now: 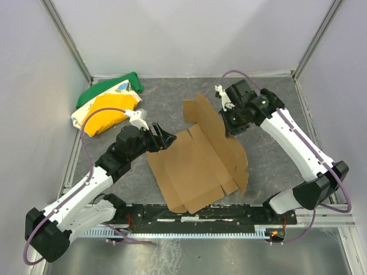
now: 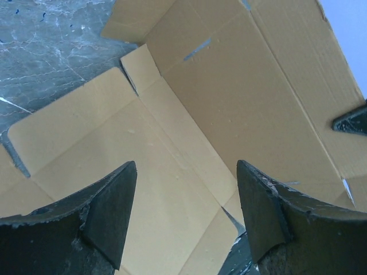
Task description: Fold the paper box
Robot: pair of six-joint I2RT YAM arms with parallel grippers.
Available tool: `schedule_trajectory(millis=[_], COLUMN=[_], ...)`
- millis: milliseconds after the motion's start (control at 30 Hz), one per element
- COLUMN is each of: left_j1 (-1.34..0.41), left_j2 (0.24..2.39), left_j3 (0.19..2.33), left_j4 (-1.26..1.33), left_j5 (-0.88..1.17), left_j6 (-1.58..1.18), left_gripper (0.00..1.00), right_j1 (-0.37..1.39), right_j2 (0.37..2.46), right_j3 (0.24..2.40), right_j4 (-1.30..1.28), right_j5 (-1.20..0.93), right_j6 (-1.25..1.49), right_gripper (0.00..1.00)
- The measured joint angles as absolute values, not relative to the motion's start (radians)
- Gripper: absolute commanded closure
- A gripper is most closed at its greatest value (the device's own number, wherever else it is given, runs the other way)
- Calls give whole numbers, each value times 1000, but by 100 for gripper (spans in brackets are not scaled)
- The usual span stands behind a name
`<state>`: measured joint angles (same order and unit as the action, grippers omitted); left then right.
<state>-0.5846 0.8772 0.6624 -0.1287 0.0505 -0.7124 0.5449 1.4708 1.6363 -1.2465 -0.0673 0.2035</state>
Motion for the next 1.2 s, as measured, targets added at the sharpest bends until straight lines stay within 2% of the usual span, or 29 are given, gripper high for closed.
schedule_trajectory(millis=[367, 467, 633, 767, 1000, 1200], left_j1=[-585, -585, -575, -517, -329, -322], left_j2=[893, 894, 939, 1058, 1327, 1485], left_j3=[662, 662, 677, 718, 770, 915], left_j4=[-120, -99, -65, -15, 150, 213], left_j5=[-40, -79, -153, -138, 4, 70], left_j6=[-713, -713, -719, -764, -865, -879], left_gripper=[16, 7, 5, 8, 11, 11], right_j1=[607, 620, 634, 634, 634, 634], right_j2=[1464, 1450, 1440, 1434, 1431, 1434], right_j3=[1536, 1510, 1484, 1477, 1476, 1479], right_j4=[-1177, -1145, -1108, -1097, -1097, -1100], right_j5=[-86, -111, -135, -130, -112, -110], right_j6=[226, 236, 246, 249, 245, 237], right_gripper=[98, 98, 99, 98, 98, 98])
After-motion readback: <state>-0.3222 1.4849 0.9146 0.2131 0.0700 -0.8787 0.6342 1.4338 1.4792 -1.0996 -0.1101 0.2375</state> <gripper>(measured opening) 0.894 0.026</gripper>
